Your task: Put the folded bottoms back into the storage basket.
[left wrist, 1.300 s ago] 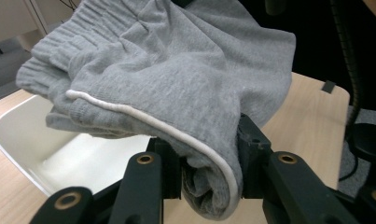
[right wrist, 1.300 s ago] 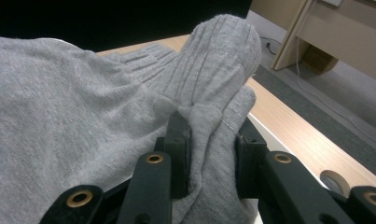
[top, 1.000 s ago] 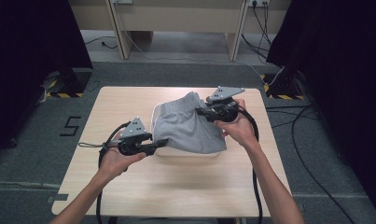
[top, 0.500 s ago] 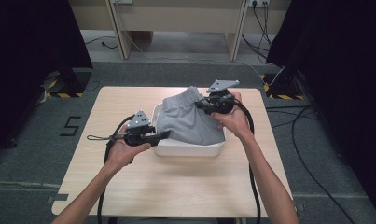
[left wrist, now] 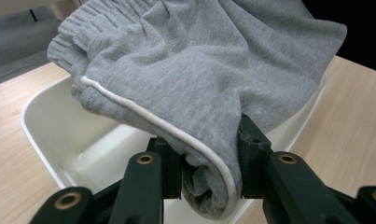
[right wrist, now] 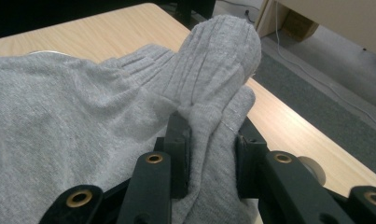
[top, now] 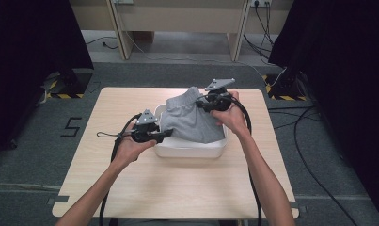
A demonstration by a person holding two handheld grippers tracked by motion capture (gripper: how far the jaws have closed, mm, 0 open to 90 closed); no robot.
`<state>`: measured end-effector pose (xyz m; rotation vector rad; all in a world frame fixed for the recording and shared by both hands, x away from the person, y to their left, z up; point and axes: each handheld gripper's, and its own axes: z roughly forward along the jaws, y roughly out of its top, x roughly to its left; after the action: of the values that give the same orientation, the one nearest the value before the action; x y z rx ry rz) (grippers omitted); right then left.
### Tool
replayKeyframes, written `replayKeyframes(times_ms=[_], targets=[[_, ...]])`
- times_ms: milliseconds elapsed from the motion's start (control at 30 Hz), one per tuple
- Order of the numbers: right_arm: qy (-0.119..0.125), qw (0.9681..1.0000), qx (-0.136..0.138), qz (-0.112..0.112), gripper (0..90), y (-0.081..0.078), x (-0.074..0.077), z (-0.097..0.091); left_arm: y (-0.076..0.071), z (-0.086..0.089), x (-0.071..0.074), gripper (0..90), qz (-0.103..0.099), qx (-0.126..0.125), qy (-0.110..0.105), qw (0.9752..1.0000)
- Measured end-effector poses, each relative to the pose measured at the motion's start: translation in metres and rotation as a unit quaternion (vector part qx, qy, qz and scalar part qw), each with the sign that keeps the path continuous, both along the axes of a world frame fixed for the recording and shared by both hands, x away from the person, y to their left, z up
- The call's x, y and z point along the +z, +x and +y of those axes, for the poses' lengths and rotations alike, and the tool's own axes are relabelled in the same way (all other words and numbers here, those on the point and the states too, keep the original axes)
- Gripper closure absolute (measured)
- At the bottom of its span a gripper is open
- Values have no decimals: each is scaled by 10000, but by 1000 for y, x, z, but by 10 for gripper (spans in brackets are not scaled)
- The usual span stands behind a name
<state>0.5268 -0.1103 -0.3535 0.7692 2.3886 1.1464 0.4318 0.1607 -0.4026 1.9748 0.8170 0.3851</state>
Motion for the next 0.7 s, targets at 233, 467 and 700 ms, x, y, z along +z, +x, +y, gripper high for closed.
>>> replayKeyframes(times_ms=[233, 467, 700], targets=[[-43, 9999, -37, 148, 725, 10, -15, 1, 7, -2, -9, 670, 139, -11, 124, 9998], [-96, 9997, -46, 238, 723, 12, -27, 0, 10, -7, -20, 668, 242, -15, 203, 9995], [-156, 9993, -45, 341, 722, 14, -38, 1, 11, -6, -29, 666, 342, -2, 229, 9992]])
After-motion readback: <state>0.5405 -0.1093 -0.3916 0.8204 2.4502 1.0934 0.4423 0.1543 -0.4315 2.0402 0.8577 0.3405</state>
